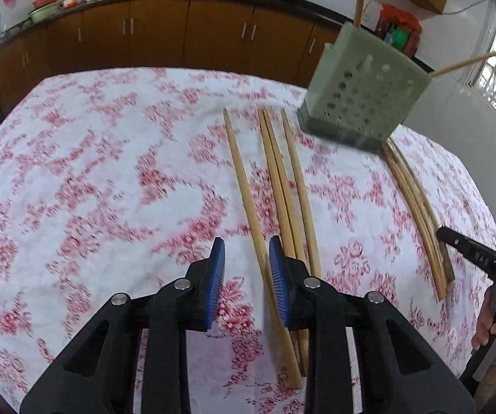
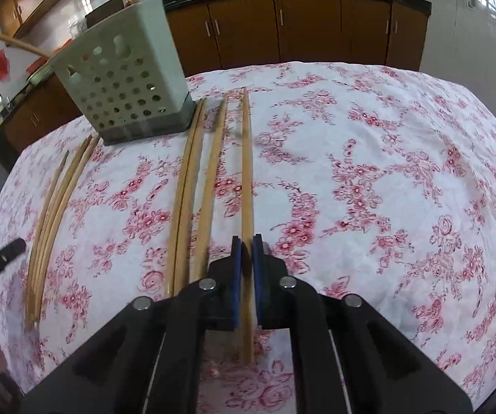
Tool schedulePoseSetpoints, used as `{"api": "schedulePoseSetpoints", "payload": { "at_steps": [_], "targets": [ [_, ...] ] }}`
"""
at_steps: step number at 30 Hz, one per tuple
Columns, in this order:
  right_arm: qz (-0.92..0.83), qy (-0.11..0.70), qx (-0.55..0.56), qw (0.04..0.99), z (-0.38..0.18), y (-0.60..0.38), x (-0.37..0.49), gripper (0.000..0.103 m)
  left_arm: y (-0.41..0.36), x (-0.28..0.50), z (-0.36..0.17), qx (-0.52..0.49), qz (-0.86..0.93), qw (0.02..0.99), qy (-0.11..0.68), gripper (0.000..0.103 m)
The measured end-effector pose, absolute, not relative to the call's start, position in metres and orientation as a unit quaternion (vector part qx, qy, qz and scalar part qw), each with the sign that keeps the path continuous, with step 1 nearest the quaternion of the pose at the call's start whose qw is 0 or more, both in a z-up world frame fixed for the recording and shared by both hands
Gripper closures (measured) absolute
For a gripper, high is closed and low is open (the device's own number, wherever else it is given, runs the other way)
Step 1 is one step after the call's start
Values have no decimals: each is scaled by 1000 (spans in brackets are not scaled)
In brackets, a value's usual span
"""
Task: Organize utensils
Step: 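Move both tools back to the table and close each on another chopstick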
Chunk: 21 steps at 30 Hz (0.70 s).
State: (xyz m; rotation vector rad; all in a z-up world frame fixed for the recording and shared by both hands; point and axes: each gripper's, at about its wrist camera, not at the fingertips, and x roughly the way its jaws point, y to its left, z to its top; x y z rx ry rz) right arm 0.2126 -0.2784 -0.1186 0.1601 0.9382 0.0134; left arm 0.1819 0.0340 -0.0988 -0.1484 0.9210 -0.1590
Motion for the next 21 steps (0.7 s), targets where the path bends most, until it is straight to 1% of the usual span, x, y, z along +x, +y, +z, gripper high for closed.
{"api": "schedulePoseSetpoints", "payload": {
  "at_steps": [1, 7, 9, 10, 11, 13, 14, 15, 21],
  "targets": [
    [6, 451, 73, 889, -119, -278, 212, 95, 32, 182, -102, -69, -76, 888, 447, 78],
    [5, 450, 61, 891, -118, -275, 211, 95, 23, 178, -104, -48, -79, 890, 447, 79],
    [8, 449, 55, 892, -118, -273, 208, 92, 18, 175, -105, -33, -76, 893, 443, 80],
    [9, 448, 52, 892, -118, -271, 206, 92, 17, 174, -105, -30, -73, 894, 442, 82],
    [11, 447, 50, 893, -118, -270, 204, 89, 17, 174, -105, -27, -69, 895, 440, 84],
    [11, 442, 37, 896, -118, -266, 201, 88, 18, 174, -106, -27, -62, 896, 440, 89],
    [10, 441, 30, 897, -118, -264, 201, 89, 20, 176, -106, -27, -59, 895, 440, 94],
    [7, 439, 28, 898, -118, -265, 202, 94, 22, 177, -106, -29, -59, 895, 442, 94],
    [-33, 428, 43, 902, -118, -293, 214, 95, 60, 199, -104, -45, -15, 897, 439, 95]
  ]
}}
